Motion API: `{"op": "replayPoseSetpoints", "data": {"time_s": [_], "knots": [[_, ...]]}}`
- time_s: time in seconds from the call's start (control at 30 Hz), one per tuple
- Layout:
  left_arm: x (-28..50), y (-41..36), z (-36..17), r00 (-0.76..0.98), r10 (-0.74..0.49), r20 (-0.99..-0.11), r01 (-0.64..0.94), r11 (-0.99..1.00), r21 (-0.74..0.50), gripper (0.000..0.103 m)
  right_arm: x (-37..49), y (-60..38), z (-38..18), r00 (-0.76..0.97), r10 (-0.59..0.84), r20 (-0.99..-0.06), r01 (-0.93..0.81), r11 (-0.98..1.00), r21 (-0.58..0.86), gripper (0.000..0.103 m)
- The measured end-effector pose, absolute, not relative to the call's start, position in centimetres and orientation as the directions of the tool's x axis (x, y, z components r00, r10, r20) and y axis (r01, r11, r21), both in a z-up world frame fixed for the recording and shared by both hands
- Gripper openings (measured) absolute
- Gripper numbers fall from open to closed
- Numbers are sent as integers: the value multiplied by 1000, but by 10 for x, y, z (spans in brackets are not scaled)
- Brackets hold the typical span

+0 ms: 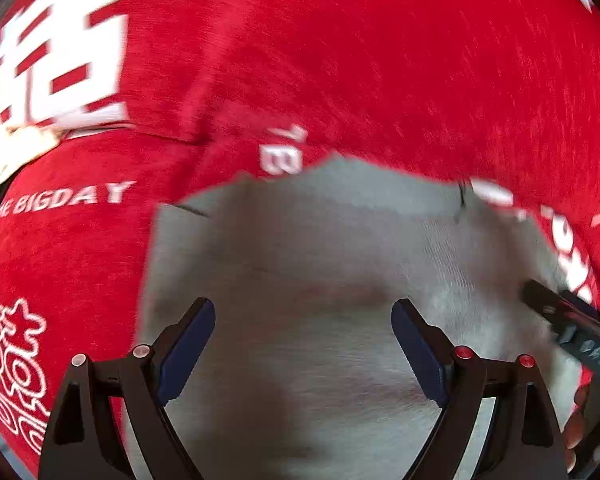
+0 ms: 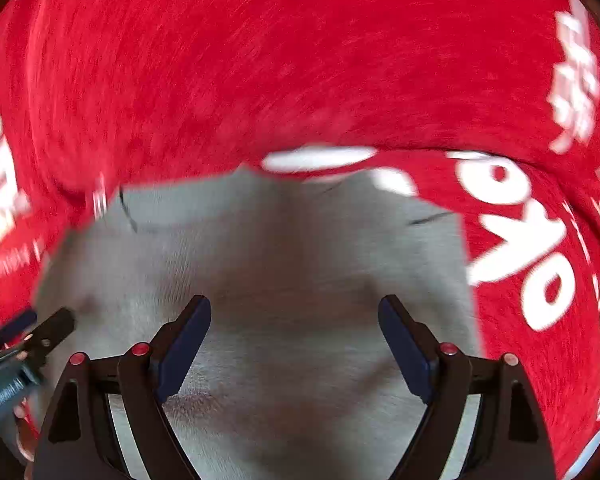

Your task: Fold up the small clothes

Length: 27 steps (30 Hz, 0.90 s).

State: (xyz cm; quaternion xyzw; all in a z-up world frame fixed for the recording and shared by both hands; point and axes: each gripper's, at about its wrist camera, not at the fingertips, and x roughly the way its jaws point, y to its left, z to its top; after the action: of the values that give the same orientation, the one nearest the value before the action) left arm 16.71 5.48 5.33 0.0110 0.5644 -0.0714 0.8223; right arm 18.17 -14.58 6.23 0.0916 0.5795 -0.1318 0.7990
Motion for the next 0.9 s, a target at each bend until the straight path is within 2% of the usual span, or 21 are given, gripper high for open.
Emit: {"op": "replayPoseSetpoints", "data": {"time_s": [0.03,0.1,0.2,0.27,0.37,0.53,0.67,0.83,0.9], "knots": [[172,48,40,327,-86,-941,139,989,-42,91,189,-141,52,268,-118,-956,293,955,-36,88],[182,47,29,345,-33,-938,111,994,6,102,204,-140,38,274,-161,-948,267,960,-86,94],[197,59,30,312,-44,-949,67,997,-24,103,214,-164,39,260,-165,-951,348,935,-67,96],[195,77,50,364,-23,-931,36,999,-10,103,210,-174,52,251,-196,-948,403,912,-82,96],[176,126,77,439,-33,-898,16,999,-28,103,180,-173,87,333,-209,-920,396,916,-65,96],[143,210,58,369,-158,-916,-69,978,-197,103,129,-151,113,393,-208,-896,388,921,-44,96],[127,220,38,325,-325,-888,-66,929,-364,103,119,-129,104,383,-235,-893,308,944,-117,96],[135,180,19,270,-363,-892,26,928,-371,103,120,-95,81,353,-269,-896,189,959,-213,96],[147,168,8,241,-387,-890,37,920,-390,99,122,-82,79,364,-310,-878,163,950,-268,96]]}}
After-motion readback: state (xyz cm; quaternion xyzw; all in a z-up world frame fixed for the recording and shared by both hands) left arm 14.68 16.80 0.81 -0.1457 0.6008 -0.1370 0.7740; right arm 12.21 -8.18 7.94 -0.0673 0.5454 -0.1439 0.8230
